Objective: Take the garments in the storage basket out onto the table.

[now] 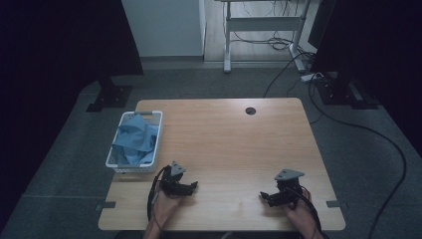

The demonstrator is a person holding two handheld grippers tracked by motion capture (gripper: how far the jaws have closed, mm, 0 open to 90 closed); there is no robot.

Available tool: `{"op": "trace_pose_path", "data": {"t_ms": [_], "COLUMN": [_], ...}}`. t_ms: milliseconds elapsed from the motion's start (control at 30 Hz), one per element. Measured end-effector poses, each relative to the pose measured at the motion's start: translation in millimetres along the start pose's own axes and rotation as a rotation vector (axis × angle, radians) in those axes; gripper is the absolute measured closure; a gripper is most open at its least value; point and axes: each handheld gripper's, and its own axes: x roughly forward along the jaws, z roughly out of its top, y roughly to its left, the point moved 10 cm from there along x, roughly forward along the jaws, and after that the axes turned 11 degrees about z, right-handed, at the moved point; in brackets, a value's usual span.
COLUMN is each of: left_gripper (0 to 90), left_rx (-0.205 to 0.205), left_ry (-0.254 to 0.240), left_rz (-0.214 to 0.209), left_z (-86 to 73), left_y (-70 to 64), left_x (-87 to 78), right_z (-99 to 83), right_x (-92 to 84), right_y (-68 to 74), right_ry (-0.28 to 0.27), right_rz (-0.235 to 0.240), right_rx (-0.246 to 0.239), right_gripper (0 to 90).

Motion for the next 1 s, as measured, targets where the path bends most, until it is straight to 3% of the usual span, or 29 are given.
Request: {"op": "trace_pose_path", "data": {"t_ms": [567, 1000], "left_gripper": [14.5, 14.0], "left_rx": [0.001, -0.009], "left_ry": [0.002, -0.027], "left_rz": [-0.019, -0.030], "left_z": [13.6, 32.1], "left_y": [-0.5, 5.8], "left_x": [-7.7, -17.5], "right_z": [-0.5, -0.6], "right_x": [-0.4, -0.6], "right_y": [0.3, 0.5], "right_ry": [0.002, 0.002], "right_rz": [0.001, 0.001], "right_rx": [-0.001, -0.002], "right_gripper": [0.0, 0.0]}}
